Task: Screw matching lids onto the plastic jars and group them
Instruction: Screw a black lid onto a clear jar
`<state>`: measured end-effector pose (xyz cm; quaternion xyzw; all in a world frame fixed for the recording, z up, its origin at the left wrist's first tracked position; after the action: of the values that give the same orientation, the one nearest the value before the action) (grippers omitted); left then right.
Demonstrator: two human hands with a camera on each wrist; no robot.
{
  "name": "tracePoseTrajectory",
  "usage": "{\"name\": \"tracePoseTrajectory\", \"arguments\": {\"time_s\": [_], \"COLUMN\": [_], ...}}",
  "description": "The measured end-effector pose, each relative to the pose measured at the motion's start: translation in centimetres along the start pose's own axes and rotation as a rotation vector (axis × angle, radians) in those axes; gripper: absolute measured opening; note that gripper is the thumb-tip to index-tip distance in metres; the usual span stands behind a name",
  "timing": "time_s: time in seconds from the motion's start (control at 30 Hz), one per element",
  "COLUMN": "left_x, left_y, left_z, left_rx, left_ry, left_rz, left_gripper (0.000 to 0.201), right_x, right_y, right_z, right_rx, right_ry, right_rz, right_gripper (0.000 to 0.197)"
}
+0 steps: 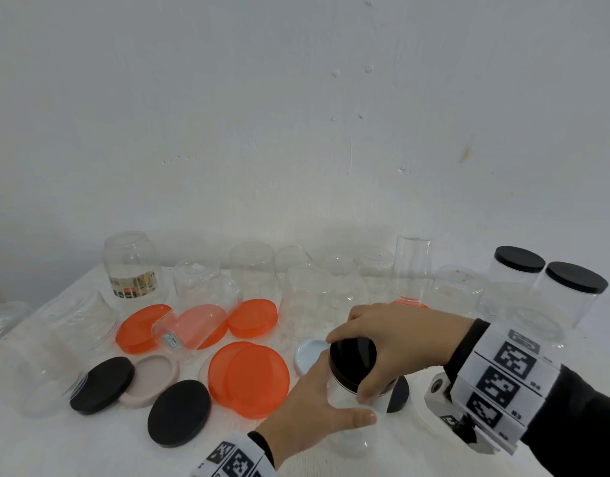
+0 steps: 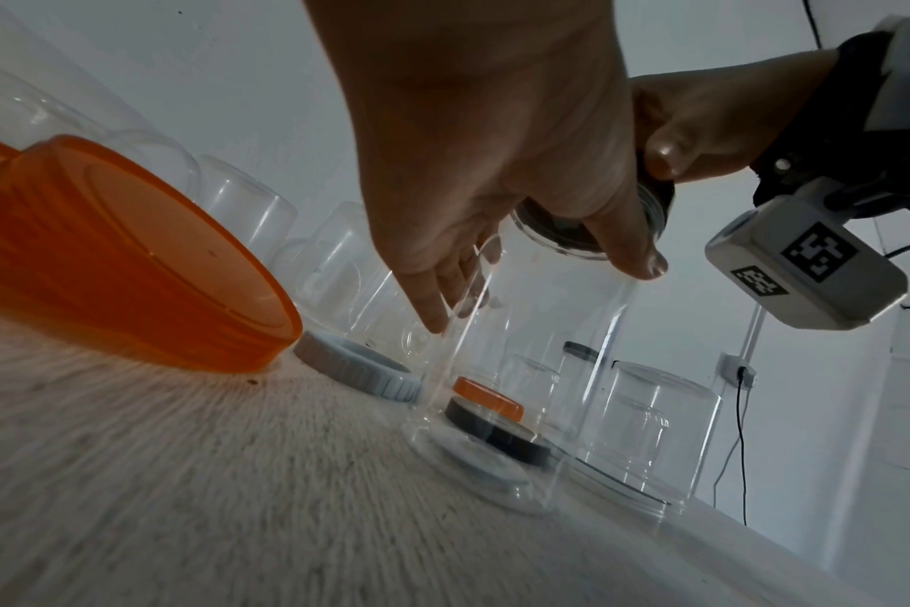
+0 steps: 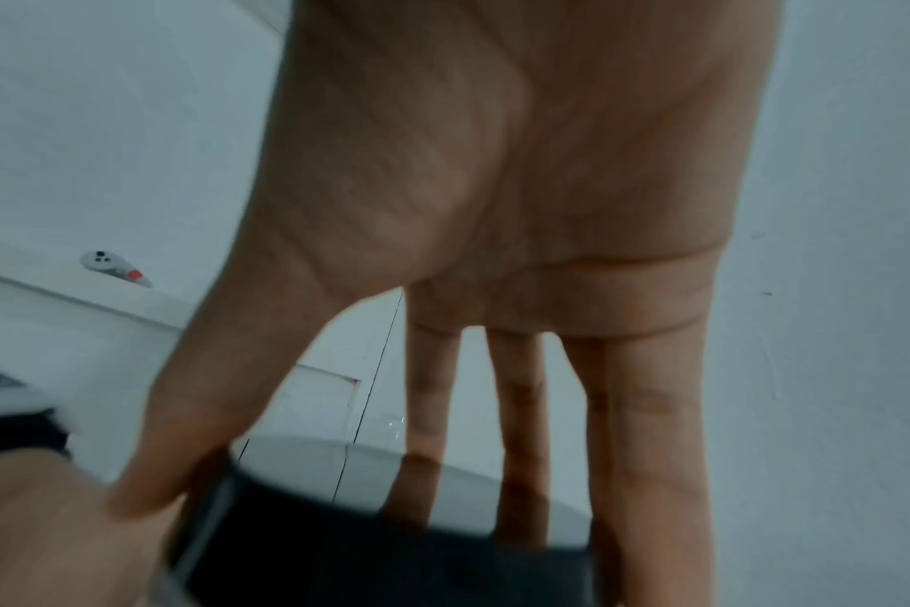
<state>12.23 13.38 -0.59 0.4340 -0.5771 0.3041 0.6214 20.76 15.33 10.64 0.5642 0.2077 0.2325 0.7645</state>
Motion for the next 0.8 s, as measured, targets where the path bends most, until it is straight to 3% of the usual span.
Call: {"name": "tracePoseTrajectory", "arguments": {"time_s": [0.17, 0.27, 0.4, 0.57, 0.8], "left_x": [0.4, 0.3, 0.0, -0.3, -0.2], "left_y": [-0.1, -0.1, 0.0, 0.0, 0.0], "left_z": [0.2, 0.1, 0.1, 0.0, 0.0], "left_rx": [0.008, 0.007, 0.009, 0.015, 0.012], "left_ry": [-0.018, -0.018, -0.004, -0.002, -0.004], "left_rz": [-0.01, -0.009, -0.023, -0.014, -0.014], "left_gripper": [0.092, 0.091, 0.087, 0.089, 0.088], "right_x": [0.5, 0.9, 0.3, 0.1, 0.6], "right_y": [-0.5, -1.0, -0.8, -0.2, -0.5], "right_z": [0.1, 0.4, 0.9, 0.5, 0.2], "right_rx": [0.154, 0.071, -0.056, -0.027, 0.079], "right_ry": [-0.114, -0.118, 0.016, 0.036, -0.12], "right_rz": [0.066, -0.041, -0.129, -0.107, -0.005], "right_gripper": [0.082, 0.082, 0.084, 0.076, 0.078]}}
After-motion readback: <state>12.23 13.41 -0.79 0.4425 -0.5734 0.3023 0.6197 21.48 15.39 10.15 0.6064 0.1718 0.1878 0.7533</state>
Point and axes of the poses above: each hand's wrist, its own z-axis away from the middle knuckle, its own y-axis out of the back of the hand, x = y × z, the point moved 7 cm from there along -z, towards the middle knuckle, and after that the axes turned 4 degrees about z, right-handed, at the moved point
